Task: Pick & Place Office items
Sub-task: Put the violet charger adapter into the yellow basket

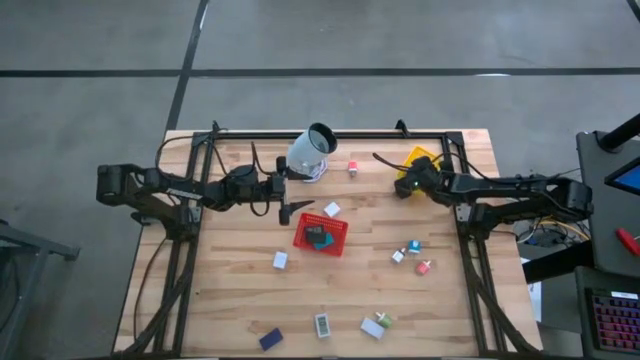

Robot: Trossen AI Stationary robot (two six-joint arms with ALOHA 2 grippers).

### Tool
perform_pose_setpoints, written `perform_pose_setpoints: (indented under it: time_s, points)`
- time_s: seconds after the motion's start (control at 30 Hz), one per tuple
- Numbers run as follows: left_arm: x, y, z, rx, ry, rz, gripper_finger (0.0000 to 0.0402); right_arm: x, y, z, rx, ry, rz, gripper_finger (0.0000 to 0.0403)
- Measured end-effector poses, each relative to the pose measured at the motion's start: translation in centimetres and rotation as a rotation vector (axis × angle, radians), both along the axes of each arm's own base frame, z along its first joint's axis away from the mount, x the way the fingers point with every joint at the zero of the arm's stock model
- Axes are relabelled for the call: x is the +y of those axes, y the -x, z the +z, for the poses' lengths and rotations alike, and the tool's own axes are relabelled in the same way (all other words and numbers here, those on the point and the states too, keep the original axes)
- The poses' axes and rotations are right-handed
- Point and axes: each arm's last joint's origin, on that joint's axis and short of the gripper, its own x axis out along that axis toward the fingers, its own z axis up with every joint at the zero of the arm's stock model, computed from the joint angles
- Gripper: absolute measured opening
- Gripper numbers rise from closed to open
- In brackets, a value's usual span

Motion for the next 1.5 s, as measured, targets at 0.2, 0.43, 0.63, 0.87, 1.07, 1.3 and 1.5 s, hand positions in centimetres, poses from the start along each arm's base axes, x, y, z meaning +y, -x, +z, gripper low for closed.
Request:
perform_pose_setpoints:
  time_s: [0.2,0.43,0.63,0.87,1.07,1.3,1.5]
  points:
    - [0.00,0.00,0.00,0.000,0.000,0.000,0.0324,-0.06,-0.08,0.09,-0.001,-0.029,0.024,0.0111]
    - [0.00,0.00,0.00,0.000,0.000,0.000,0.0324,-0.07,-0.08,0.03,-0.009,-0.060,0.045,0.0111]
    - [0.00,0.00,0.00,0.000,0.000,0.000,0.0324,-0.06,-0.08,0.02,-0.008,-0.062,0.047,0.0111]
    - [0.00,0.00,0.00,0.000,0.000,0.001,0.0324,-0.06,-0.07,0.02,-0.007,-0.060,0.046,0.0111]
    - [0.01,0.00,0.00,0.000,-0.001,0.003,0.0324,-0.08,-0.03,0.01,-0.004,-0.050,0.031,0.0111]
    - [0.01,0.00,0.00,0.000,-0.001,0.003,0.0324,-0.11,-0.01,0.03,-0.008,-0.041,0.015,0.0173]
    - [0.01,0.00,-0.01,0.001,-0.001,0.003,0.0324,-0.14,0.02,0.06,-0.001,-0.026,0.004,0.0172]
